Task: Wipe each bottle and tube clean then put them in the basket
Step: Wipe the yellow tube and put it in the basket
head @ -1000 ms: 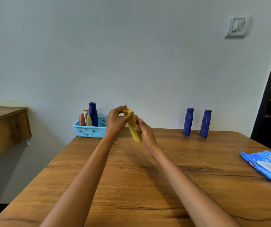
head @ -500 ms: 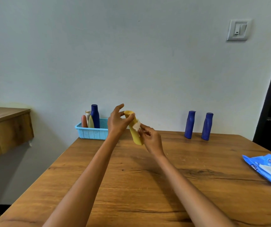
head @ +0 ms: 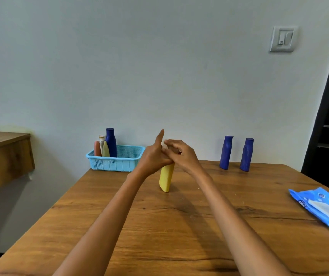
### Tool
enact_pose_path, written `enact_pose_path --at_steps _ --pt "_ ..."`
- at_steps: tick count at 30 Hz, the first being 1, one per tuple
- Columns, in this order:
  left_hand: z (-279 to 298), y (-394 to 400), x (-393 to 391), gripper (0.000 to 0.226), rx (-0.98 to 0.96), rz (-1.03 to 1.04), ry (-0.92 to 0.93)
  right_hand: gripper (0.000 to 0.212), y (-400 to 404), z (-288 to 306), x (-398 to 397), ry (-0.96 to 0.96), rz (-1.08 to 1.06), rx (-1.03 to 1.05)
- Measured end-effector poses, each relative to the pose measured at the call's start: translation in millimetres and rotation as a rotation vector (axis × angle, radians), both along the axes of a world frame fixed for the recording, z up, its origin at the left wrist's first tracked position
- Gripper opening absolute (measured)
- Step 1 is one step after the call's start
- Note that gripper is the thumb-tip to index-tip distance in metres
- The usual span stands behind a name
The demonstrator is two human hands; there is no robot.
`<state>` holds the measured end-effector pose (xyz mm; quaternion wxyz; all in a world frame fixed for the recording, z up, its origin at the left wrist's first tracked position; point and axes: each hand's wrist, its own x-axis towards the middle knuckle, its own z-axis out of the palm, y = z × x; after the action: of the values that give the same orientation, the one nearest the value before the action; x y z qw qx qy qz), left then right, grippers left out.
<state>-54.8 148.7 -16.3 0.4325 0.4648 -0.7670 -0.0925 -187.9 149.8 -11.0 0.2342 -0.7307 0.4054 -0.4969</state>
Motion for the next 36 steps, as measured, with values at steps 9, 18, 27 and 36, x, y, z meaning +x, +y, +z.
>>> enact_pose_path --at_steps 9,18,27,36 --pt "-3 -3 13 0.094 0.057 -0.03 0.111 0.017 4 4 -10 0.183 -0.013 -0.168" --pt "-2 3 12 0.09 0.068 -0.035 0.076 0.029 0 15 -10 0.083 -0.064 -0.272" --pt "-2 1 13 0.092 0.06 -0.047 0.063 0.011 6 21 -6 0.229 0.024 -0.047" --pt "-2 3 5 0.087 0.057 0.011 0.074 0.009 1 20 -6 -0.007 -0.165 -0.158"
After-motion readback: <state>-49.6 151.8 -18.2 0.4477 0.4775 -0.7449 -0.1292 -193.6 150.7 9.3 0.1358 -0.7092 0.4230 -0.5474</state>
